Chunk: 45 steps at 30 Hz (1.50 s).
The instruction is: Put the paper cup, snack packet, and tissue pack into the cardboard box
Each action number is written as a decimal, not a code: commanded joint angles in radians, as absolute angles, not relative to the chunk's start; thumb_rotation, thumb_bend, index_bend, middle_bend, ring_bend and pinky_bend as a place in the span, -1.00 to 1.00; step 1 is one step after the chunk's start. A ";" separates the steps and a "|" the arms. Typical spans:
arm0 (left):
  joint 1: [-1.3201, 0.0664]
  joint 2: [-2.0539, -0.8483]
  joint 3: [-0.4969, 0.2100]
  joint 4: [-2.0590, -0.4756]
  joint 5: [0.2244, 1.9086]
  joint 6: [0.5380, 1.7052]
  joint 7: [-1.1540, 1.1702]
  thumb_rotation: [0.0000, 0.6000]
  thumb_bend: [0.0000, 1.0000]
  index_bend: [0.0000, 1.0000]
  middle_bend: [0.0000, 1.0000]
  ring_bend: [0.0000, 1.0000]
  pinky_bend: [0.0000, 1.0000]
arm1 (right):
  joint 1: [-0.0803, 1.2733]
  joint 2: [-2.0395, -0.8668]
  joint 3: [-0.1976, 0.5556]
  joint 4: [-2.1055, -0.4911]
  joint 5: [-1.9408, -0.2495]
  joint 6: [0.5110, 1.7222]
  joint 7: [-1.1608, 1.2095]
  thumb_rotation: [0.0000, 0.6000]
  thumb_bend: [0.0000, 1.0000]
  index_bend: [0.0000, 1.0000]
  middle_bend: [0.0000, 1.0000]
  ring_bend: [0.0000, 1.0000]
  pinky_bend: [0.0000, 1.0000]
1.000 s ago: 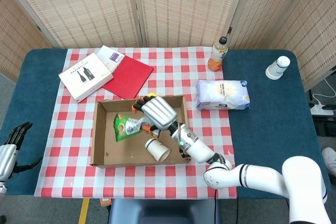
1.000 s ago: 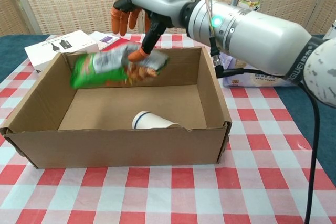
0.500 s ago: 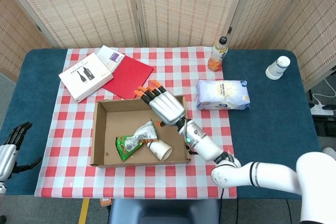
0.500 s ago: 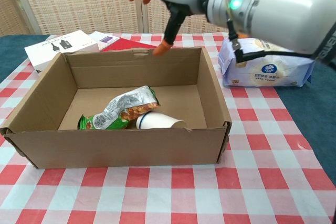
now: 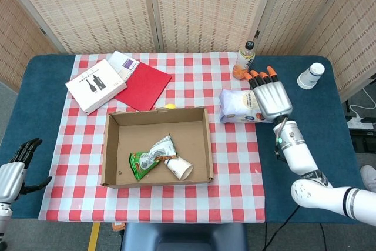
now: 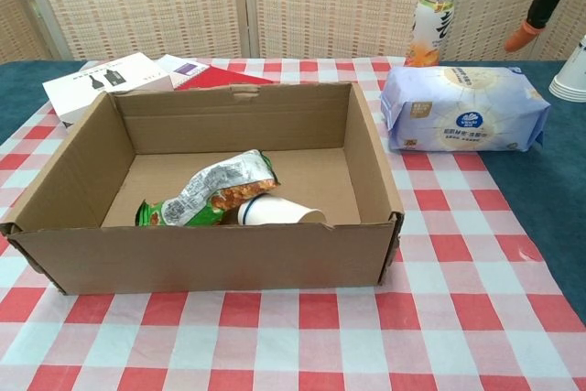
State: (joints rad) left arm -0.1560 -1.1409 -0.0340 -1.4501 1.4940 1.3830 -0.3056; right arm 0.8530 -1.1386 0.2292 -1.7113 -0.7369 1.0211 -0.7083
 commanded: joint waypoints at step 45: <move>-0.159 -1.152 -0.046 -1.426 1.465 1.371 -0.306 1.00 -0.57 -0.93 -0.98 -1.00 -0.54 | 0.928 -1.552 0.167 -0.920 -0.906 0.563 -0.278 1.00 -1.00 -1.00 -1.00 -1.00 -1.00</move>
